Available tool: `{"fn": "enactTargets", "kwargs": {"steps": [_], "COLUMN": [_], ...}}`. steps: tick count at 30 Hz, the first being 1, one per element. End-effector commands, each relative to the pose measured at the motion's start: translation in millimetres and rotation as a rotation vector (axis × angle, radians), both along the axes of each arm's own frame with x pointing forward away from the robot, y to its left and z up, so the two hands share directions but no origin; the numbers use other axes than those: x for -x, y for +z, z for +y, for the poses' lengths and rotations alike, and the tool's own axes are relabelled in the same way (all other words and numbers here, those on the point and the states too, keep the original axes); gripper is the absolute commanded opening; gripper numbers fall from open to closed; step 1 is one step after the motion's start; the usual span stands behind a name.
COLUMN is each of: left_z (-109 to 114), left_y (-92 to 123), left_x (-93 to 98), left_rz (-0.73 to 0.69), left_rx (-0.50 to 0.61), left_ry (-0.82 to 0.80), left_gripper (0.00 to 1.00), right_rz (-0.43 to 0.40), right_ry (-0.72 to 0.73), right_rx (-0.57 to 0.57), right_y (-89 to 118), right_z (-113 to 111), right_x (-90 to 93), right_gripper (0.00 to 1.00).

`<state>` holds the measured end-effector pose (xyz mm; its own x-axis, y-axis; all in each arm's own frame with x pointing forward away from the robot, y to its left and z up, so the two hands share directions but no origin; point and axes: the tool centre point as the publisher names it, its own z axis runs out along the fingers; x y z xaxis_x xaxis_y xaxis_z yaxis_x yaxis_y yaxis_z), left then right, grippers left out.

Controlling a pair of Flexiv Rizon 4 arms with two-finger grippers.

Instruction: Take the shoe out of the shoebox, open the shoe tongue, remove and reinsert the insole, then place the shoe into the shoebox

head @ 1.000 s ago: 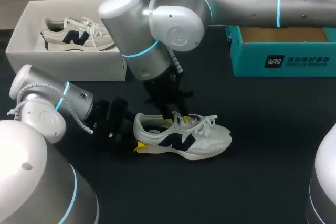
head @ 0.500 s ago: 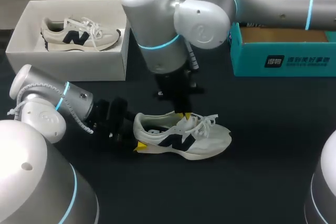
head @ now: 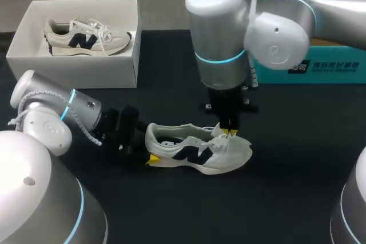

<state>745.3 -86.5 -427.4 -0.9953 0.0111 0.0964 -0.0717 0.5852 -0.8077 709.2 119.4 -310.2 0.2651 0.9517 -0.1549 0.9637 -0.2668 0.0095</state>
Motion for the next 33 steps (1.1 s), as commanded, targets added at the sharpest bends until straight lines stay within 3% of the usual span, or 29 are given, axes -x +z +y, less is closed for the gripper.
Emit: {"fn": "enactTargets", "kwargs": {"steps": [1, 14, 21, 22, 23, 24, 25, 26, 33], "left_z": [0, 0, 0, 0, 0, 0, 0, 0, 0], "left_y": [-1, -1, -1, -1, -1, -1, -1, -1, -1], "left_x": [0.6, 0.6, 0.6, 0.6, 0.6, 0.6, 0.6, 0.6, 0.6], "left_rz": [0.001, 0.001, 0.001, 0.001, 0.001, 0.001, 0.001, 0.001, 0.001], "left_rx": [-0.002, -0.002, -0.002, -0.002, -0.002, -0.002, -0.002, -0.002, -0.002], "left_ry": [0.0, 0.0, 0.0, 0.0, 0.0, 0.0, 0.0, 0.0, 0.0], "left_gripper": [0.0, 0.0, 0.0, 0.0, 0.0, 0.0, 0.0, 0.0, 0.0], "right_rz": [-0.066, -0.02, -0.028, -0.029, -0.035, -0.046, -0.053, -0.065, -0.132], "right_ry": [-0.104, -0.168, -0.192, -0.19, -0.187, -0.186, -0.185, -0.184, -0.129], "right_rx": [-0.138, -0.159, -0.176, -0.173, -0.172, -0.172, -0.174, -0.178, -0.19], "right_y": [-11, -58, -62, -59, -56, -53, -50, -46, -14], "right_z": [-10, -28, -35, -35, -34, -34, -33, -32, -16], "right_x": [7.2, 6.2, 3.2, 2.1, 1.4, 1.0, 0.7, 0.5, -1.5], "right_gripper": [0.0, 0.0, 0.0, 0.14, 0.39, 0.5, 0.82, 1.0, 1.0]}}
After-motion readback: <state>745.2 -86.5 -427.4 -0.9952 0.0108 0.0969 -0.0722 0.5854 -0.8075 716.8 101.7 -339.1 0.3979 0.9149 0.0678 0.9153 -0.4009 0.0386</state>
